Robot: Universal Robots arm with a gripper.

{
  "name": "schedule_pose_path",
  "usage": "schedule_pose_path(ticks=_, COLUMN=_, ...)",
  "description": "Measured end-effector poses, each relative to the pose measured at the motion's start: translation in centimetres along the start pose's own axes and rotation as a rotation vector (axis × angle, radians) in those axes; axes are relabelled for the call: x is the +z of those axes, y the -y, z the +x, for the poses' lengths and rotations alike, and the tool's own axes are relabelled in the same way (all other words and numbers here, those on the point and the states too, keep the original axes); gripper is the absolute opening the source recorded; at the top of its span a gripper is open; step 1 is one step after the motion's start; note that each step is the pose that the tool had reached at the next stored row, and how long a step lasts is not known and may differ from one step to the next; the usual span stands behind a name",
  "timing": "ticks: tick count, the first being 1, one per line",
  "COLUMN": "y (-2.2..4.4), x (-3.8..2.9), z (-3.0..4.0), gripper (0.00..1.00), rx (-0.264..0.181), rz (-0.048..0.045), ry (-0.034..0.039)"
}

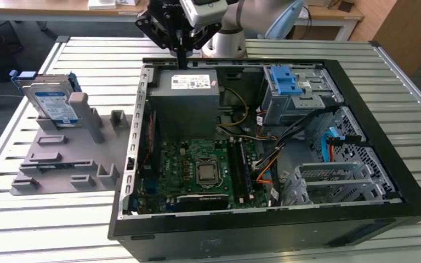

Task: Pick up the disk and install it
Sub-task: 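Reach for the disk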

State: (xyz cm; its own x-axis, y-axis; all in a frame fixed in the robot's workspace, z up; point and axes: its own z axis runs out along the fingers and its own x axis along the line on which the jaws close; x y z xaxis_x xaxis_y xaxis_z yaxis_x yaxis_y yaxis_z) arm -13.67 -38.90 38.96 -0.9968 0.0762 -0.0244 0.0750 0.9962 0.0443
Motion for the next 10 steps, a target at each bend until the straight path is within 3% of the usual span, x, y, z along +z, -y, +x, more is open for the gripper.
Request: schedule_pose_path(ticks=10, y=-0.14, x=0.06, z=0.16, gripper=0.11, rx=0.000, rz=-0.0001, ry=0.0001)
